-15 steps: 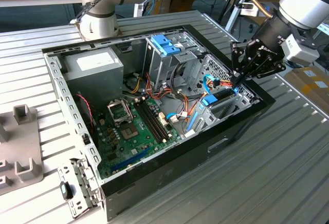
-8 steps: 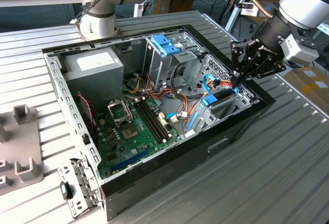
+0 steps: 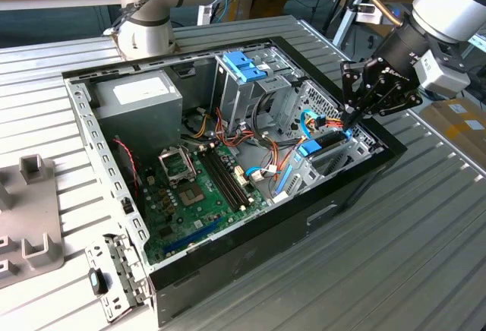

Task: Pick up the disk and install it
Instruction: 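Insert the first disk wire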

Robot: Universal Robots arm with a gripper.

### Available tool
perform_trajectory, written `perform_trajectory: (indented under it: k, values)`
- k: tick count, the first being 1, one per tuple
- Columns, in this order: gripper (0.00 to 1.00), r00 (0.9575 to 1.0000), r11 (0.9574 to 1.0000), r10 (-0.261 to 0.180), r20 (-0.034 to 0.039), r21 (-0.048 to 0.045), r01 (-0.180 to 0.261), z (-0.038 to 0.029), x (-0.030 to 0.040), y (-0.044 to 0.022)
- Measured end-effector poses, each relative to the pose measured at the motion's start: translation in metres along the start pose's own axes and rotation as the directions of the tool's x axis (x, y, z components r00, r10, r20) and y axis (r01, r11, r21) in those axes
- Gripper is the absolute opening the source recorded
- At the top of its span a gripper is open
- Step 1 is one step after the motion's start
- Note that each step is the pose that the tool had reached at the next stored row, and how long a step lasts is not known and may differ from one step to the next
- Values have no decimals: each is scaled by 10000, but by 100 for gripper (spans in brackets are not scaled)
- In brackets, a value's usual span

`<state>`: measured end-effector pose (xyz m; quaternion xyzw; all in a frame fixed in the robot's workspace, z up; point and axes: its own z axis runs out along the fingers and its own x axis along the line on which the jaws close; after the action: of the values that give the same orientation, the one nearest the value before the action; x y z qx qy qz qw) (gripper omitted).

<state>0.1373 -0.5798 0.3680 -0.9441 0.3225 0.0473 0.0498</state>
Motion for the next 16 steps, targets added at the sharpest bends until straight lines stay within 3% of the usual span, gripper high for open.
perform_trajectory:
  k: [16]
  values:
    - [17, 9998, 9998, 220, -14, 27, -220, 0, 0, 0]
